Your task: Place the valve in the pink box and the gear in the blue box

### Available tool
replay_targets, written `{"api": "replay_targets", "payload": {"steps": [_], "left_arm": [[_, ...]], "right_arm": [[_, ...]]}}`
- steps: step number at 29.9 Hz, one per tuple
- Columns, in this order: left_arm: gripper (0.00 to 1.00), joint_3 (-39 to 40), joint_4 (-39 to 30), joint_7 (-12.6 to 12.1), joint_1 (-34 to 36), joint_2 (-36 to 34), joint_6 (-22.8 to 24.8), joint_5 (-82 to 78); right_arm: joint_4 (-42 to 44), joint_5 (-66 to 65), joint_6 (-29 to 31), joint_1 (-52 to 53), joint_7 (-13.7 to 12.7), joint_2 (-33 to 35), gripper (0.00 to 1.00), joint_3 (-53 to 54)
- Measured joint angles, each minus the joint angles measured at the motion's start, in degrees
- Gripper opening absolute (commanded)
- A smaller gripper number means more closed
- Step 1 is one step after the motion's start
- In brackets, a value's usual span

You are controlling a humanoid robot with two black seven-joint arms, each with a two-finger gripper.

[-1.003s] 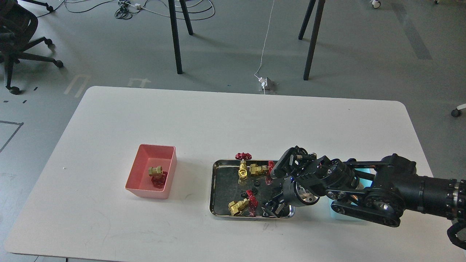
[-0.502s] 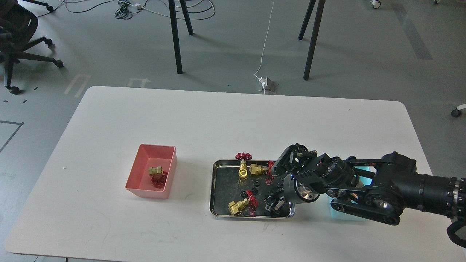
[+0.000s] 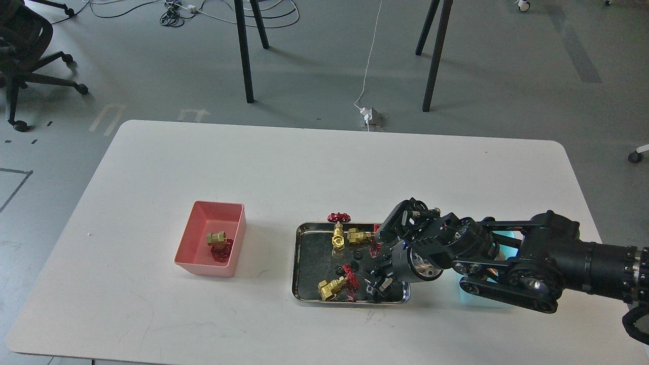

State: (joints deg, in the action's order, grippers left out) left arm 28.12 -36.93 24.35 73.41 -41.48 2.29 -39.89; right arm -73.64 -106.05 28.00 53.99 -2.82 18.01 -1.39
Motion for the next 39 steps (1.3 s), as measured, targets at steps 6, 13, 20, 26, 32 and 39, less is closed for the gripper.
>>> {"api": "replay_targets", "payload": {"steps": [6, 13, 20, 26, 32, 39], "left_arm": [[0.99, -0.1, 0.0, 0.0, -0.1, 0.2, -0.1, 0.0], [0.99, -0.2, 0.0, -0.1, -0.1, 0.3, -0.2, 0.0], [0.99, -0.2, 0.0, -0.1, -0.1, 0.3, -0.2, 0.0], [0.99, 0.0, 0.0, -0.3, 0.4, 0.2, -0.6, 0.0], [0.99, -0.3, 0.0, -0.3, 0.5, 0.1, -0.7, 0.0], [0.99, -0.5, 0.0, -0.4, 0.5, 0.3, -0.7, -0.1]], "right_arm": [[-6.9, 0.7, 0.0, 0.7, -0.9, 6.8, 0.1, 7.1], [-15.8, 5.8, 0.0, 0.0, -0.9, 24.9, 0.1, 11.9], [-20.4, 7.4, 0.0, -5.5, -0.3, 37.8, 0.1, 12.3], [-18.6, 7.0, 0.0, -9.3, -0.3, 38.2, 0.45, 12.4], [-15.1, 7.3, 0.0, -10.7, -0.5, 36.0, 0.92, 12.5], [-14.8, 14.6, 0.0, -10.4, -0.9, 35.6, 0.94, 18.4]]}}
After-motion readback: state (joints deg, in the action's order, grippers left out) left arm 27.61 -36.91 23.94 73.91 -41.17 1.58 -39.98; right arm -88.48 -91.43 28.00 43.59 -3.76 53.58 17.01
